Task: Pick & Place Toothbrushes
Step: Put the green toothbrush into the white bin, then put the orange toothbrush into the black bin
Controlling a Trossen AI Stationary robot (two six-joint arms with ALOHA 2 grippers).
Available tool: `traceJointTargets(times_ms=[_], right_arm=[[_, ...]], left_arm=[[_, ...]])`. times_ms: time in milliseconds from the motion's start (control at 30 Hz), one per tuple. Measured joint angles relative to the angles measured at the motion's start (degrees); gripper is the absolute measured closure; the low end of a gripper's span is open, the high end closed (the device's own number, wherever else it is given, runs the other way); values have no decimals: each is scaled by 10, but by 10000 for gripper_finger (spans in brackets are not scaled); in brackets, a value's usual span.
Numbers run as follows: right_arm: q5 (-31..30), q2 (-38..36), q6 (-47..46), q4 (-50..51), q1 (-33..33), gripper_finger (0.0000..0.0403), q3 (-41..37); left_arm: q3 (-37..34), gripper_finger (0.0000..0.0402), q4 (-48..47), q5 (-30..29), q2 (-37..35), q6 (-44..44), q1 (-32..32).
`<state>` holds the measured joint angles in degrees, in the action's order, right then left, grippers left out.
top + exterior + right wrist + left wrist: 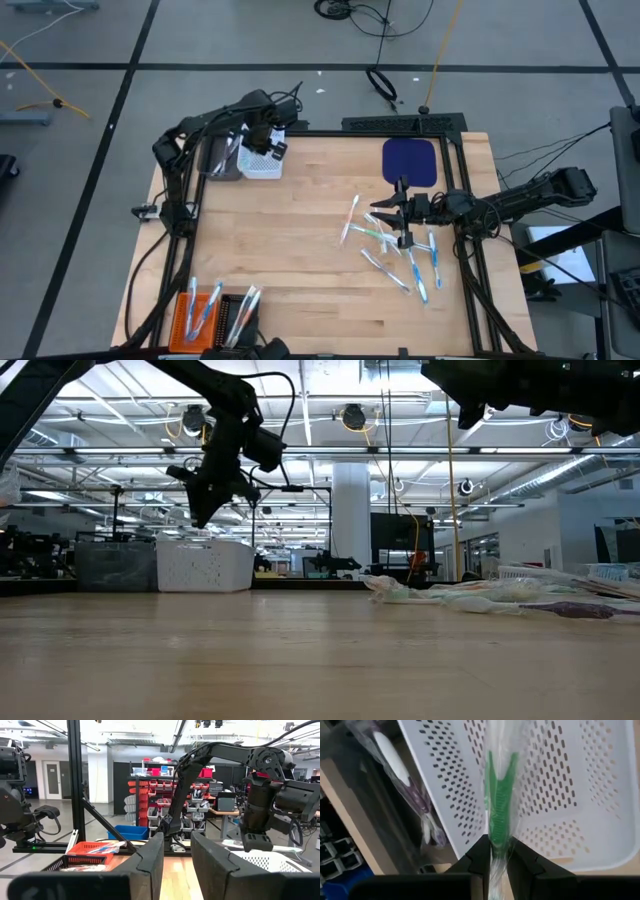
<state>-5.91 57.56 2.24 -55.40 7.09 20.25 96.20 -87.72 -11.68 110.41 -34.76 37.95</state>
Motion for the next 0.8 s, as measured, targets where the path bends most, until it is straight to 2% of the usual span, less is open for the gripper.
traceJointTargets(times_ms=[200,567,800], right_arm=[[0,0,0,0,0,314,0],[0,0,0,0,0,314,0],[0,0,0,10,0,314,0]], left_arm=[[0,344,2,-4,0,9,-1],[0,265,11,-30,0,17,-9],[-1,254,9,-28,-6,46,-19]])
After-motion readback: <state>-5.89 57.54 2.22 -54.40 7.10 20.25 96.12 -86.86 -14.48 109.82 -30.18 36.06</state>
